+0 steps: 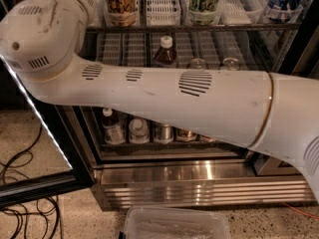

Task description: Pick water bottle from top shelf of fridge

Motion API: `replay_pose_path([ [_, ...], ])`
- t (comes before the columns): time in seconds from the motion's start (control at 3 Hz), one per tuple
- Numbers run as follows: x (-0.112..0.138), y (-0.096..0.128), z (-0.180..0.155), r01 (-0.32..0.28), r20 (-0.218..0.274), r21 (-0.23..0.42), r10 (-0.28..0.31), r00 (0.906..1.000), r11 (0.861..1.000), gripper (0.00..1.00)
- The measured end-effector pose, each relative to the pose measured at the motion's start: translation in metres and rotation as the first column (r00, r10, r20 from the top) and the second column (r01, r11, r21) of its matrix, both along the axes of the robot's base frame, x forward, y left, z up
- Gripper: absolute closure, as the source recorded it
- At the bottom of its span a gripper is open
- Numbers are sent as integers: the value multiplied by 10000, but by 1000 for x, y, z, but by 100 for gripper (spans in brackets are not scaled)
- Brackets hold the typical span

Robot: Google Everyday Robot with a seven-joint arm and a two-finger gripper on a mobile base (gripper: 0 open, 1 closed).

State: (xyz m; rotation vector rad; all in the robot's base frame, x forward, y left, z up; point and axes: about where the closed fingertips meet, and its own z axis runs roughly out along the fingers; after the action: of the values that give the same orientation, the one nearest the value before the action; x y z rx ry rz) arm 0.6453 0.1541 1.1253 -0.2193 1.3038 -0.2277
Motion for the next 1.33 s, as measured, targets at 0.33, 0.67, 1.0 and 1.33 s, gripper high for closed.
replay_pose_path([
  [0.33, -11, -19, 31, -243, 555, -22, 243, 9982, 9997, 100],
  [0.67, -31, -27, 48, -1053, 764, -302, 1073, 9913, 9940, 100],
  [1.0, -53, -40, 45, -1781, 552, -1012, 1843, 9813, 9788, 100],
  [1.33, -67, -67, 25, -2610, -66, -1539, 2631, 9647, 9530, 100],
])
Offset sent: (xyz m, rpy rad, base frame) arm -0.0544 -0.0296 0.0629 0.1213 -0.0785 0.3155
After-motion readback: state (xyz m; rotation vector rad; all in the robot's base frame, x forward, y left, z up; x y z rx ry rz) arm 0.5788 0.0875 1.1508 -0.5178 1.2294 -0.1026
